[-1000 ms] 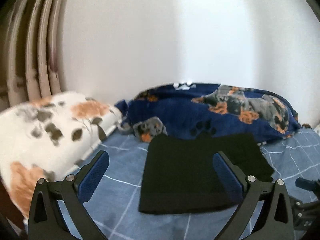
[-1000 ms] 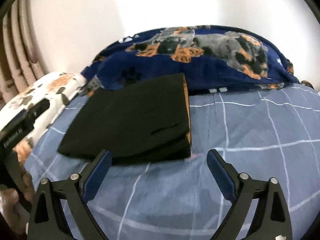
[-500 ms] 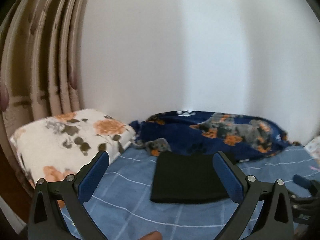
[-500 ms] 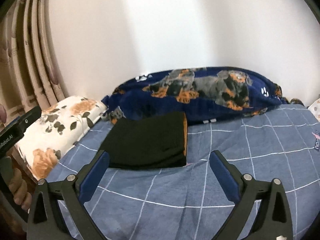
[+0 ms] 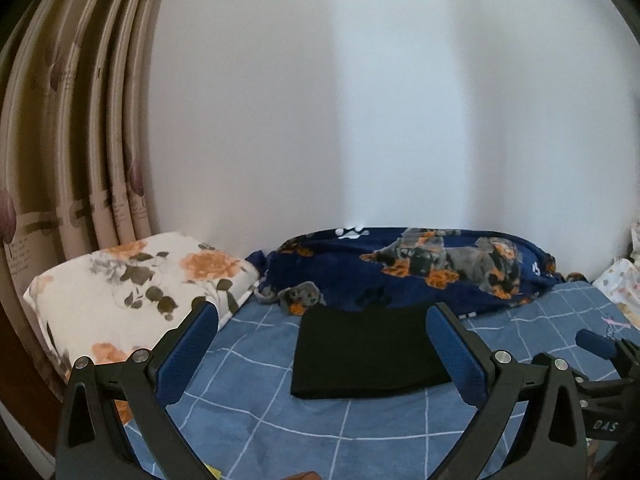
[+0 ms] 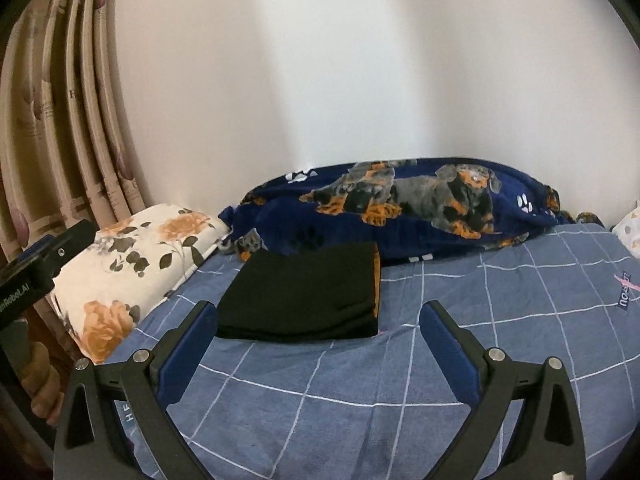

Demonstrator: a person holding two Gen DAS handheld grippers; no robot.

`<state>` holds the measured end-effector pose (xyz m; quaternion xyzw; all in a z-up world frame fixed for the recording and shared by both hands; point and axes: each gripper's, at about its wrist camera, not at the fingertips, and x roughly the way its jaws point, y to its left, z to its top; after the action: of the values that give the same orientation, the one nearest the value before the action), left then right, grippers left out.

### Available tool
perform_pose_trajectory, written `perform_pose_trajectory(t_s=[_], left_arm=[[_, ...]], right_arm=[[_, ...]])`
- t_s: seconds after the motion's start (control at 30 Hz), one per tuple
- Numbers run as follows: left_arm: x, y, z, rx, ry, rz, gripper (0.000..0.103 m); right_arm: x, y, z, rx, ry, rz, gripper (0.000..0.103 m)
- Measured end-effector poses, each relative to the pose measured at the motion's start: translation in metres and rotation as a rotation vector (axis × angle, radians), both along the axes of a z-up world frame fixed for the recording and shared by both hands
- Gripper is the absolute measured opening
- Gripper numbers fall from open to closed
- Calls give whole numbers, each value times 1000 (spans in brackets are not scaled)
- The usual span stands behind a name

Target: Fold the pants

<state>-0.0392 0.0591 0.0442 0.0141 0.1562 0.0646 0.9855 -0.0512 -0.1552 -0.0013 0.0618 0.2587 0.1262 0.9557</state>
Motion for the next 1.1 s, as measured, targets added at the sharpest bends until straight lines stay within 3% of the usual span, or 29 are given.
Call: perform_pose_trajectory(t_s=[0.6,0.97,1.1], left_arm=[[-2,-8,-4,-11,29,-46,103],[11,-5,-17,-45,94,-66,103],[15,-5,-24,-39,126,-17,103]], right_arm=[[-12,2,7,-21,-1,8,103],[-6,5,1,-28,26,21,103],[-5,6,-2,-30,35,24,103]])
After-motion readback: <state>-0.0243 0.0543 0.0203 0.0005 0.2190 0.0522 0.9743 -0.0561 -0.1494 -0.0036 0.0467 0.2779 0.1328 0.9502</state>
